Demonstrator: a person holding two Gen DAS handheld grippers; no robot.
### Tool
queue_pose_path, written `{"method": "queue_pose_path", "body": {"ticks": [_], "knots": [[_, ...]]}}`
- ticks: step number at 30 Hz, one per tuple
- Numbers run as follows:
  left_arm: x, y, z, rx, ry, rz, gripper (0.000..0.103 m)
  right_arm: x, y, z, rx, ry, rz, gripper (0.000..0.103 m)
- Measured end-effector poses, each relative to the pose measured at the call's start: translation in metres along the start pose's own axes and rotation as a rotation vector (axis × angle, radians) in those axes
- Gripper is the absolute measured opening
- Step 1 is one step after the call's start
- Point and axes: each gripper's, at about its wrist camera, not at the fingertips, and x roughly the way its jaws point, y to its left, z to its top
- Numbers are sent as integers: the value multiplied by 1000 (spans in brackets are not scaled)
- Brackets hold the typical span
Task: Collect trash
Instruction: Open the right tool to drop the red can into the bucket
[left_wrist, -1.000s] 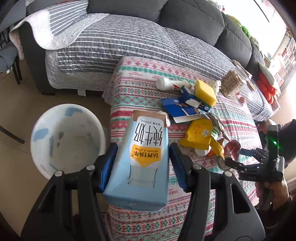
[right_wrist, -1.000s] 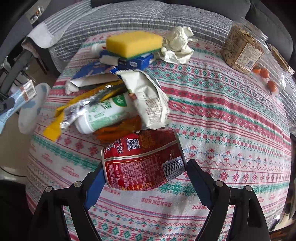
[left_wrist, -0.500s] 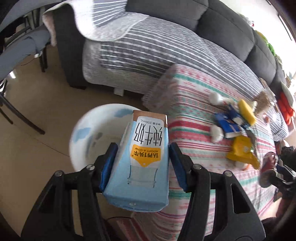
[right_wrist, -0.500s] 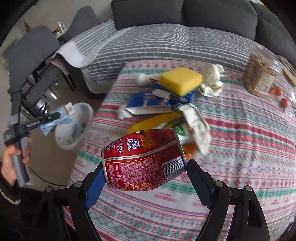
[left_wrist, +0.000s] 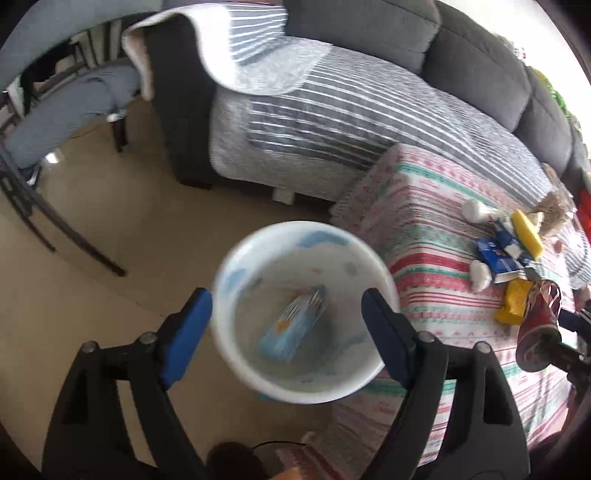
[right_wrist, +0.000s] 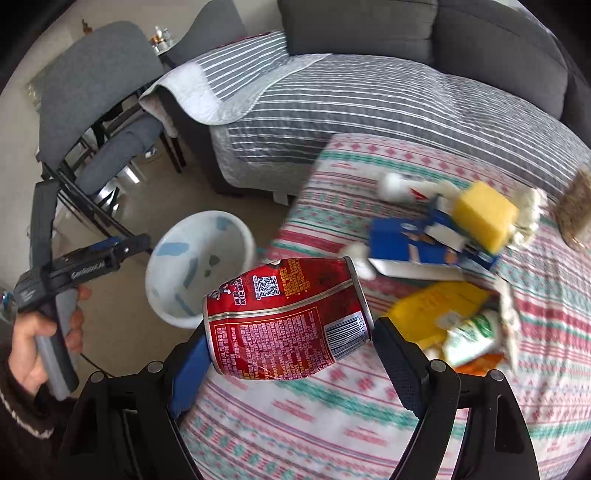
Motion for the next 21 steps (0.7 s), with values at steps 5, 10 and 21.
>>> {"method": "queue_pose_path", "body": {"ticks": [5,10,21], "knots": [[-3,43,-5,-101,61,63,86,29,43,18,-56,22,19,86],[-7,67,-14,-144,76,104,90,63,83,30,-95,58,36,86],[-18,86,-24,-122,52,118,92,124,118,42,-120,122,-13,87]]}}
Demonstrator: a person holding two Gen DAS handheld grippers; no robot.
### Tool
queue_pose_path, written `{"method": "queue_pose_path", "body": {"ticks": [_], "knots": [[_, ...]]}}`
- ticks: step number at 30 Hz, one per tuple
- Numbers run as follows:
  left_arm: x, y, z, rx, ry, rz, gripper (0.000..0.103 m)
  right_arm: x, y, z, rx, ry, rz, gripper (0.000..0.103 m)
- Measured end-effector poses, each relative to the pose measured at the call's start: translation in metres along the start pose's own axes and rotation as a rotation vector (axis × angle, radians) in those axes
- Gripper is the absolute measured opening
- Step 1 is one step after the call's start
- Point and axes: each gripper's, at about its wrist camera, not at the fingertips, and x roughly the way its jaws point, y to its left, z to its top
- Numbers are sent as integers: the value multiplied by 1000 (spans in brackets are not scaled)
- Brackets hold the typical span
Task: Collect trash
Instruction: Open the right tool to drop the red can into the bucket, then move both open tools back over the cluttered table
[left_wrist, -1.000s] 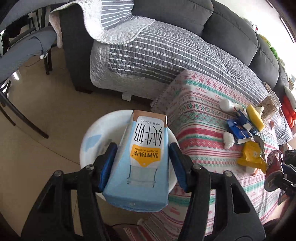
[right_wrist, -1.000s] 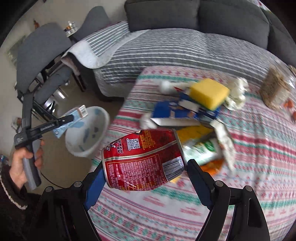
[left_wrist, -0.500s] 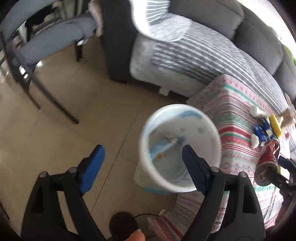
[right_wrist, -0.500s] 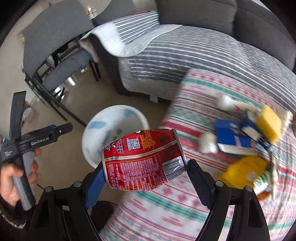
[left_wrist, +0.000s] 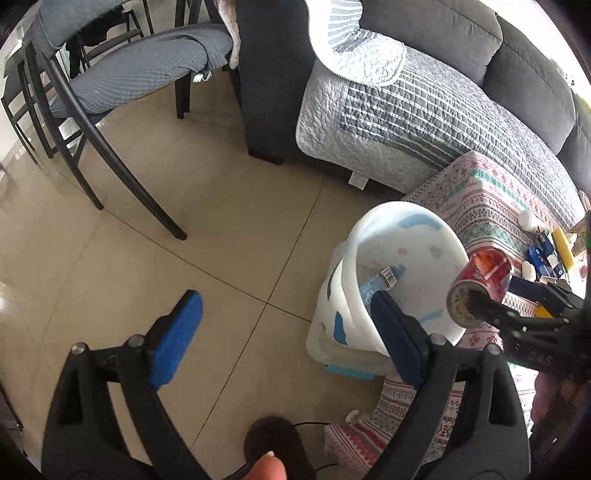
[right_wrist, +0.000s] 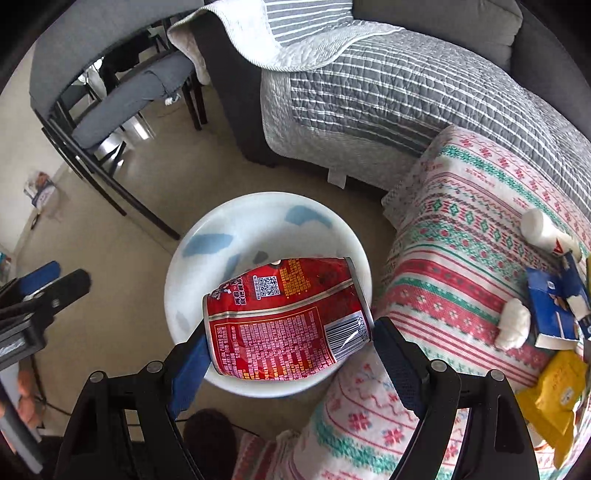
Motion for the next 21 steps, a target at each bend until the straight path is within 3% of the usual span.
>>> {"method": "queue_pose_path", "body": {"ticks": [9,21], "knots": [[0,-7,-3,29,2,-7,93,-6,-6,11,28,-70,1,92],[-6,-30,-6,81,-4,-14,93,-65,-56,-12,90,-127,-39,92]]}}
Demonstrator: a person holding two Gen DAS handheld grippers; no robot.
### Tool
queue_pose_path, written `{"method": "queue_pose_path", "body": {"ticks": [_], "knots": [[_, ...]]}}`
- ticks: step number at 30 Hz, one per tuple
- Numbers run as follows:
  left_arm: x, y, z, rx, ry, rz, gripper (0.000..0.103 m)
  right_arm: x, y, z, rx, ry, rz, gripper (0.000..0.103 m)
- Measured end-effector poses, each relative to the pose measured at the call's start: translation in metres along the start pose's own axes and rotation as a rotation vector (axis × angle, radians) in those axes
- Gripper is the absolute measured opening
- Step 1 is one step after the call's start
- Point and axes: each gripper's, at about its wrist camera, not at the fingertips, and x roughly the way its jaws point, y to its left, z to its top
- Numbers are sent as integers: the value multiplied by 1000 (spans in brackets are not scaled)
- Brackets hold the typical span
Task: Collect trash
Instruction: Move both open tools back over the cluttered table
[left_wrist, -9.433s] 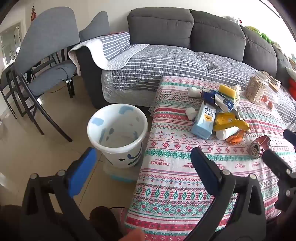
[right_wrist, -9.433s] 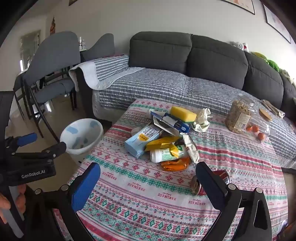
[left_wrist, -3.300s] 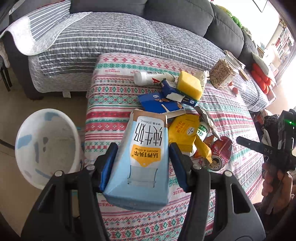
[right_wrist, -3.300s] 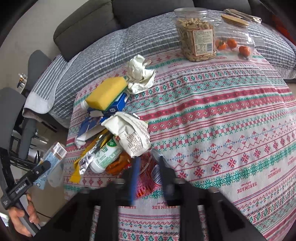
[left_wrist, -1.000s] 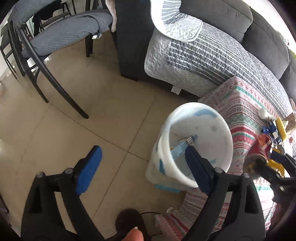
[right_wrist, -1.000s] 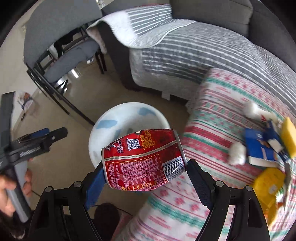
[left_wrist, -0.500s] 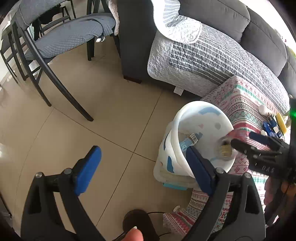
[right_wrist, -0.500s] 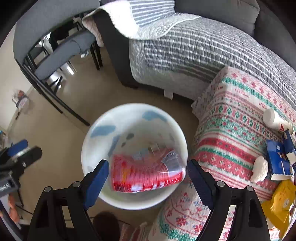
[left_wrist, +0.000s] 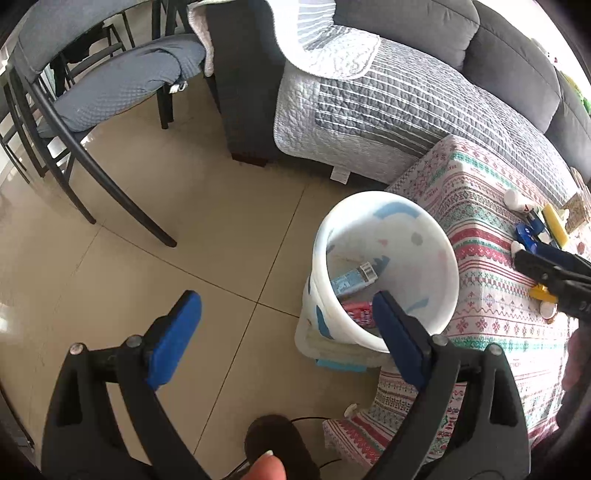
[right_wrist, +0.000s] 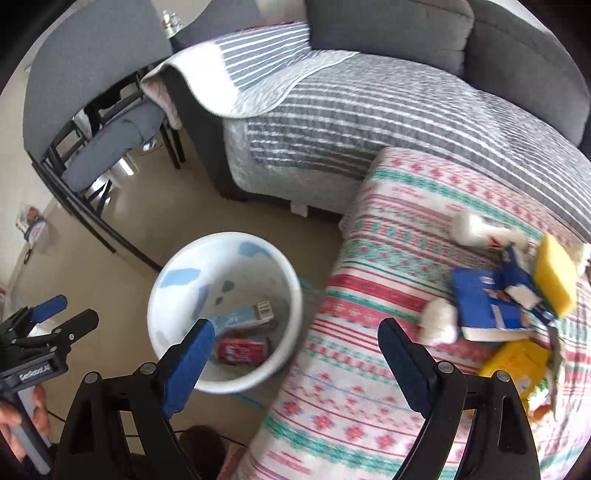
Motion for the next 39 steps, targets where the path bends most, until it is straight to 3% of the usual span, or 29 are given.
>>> {"method": "queue_pose_path", "body": {"ticks": [11,18,23,26,39], "knots": [[-4,-43,4,77,-10,-16,93,-73,-85,-27,66,-51,-75,92],[-5,-76,6,112,-10,-35,93,-96,-147,-48,142,-56,-122,92],[-1,-98,8,121,8,-44,93,-89,-192,-61,258,-60,-118,92],[2,-112,10,133,15,-50,93,-76,-218,-66,337,-12,-126,92],[14,-172,20,206,28,-75,93,-33,-267,-62,386,65,-81,90]]}}
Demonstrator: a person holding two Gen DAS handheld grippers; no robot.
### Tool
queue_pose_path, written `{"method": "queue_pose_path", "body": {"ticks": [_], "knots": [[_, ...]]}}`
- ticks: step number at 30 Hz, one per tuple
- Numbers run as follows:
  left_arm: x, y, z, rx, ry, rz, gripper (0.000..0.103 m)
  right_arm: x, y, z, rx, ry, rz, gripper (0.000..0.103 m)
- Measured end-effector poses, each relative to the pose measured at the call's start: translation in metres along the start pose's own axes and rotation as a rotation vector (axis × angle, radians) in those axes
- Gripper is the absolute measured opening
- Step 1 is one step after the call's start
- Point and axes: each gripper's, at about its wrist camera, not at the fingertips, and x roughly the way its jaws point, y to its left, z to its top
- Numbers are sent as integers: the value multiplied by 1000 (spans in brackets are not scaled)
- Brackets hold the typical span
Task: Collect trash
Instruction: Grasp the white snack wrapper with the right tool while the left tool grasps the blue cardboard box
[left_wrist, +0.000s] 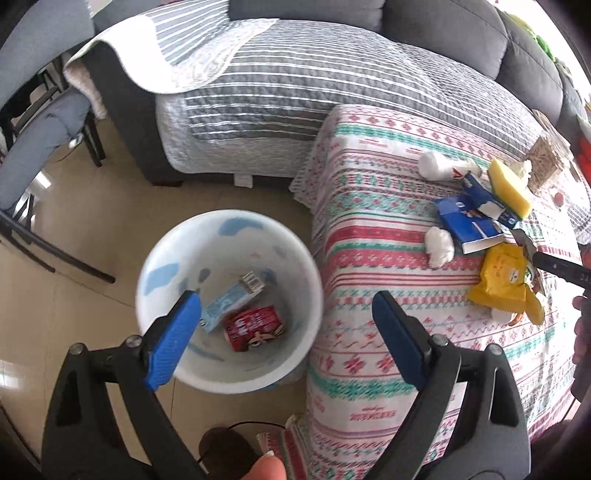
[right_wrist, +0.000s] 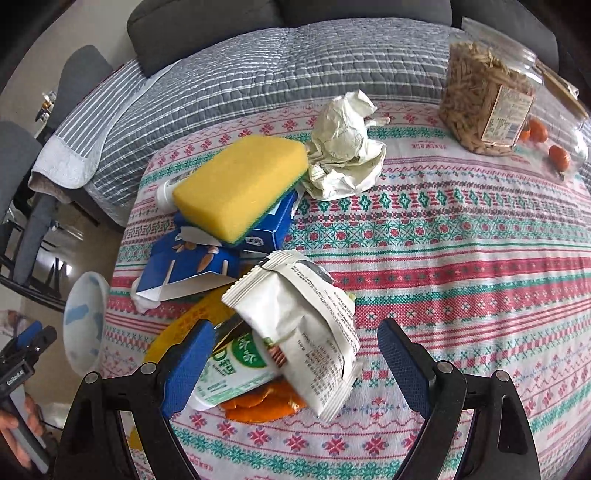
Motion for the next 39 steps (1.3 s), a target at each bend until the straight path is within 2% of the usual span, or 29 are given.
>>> {"method": "queue_pose_path", "body": {"ticks": [4,5,6,9,14,17,22,28,31,33,39], "knots": [[5,-23,6,53,-8,-24,93,7,-11,1,28,6,39,84],[6,-28,8,63,-9,-29,93,8,-15,1,41,5,45,79],[8,-36,10,78,-12,-41,93,10,-18,2,50,4,52,68],[13,-57,17,112,-19,-78,93,15,-32,2,102,9,80,53],[23,-90,28,152,-28,-130,93,9,-51,-1,155,6,75,39],[30,-110,32,180,-36,-156,93,-1,-58,-1,168,-15,70,36],[42,-143,31,267,-54,-153,93,-15,-71,-4,209,-37,63,34],[52,-163,28,337,-39,-143,74,-24,-74,-8,214,-43,66,33],[55,-165,31,331,-43,-168,64,-31,-73,-10,206,-50,66,33],[56,-166,31,336,-51,-172,49,-34,-73,-12,202,-54,62,33],[62,-163,36,295,-57,-152,31,-39,-74,-15,204,-63,54,33]]}}
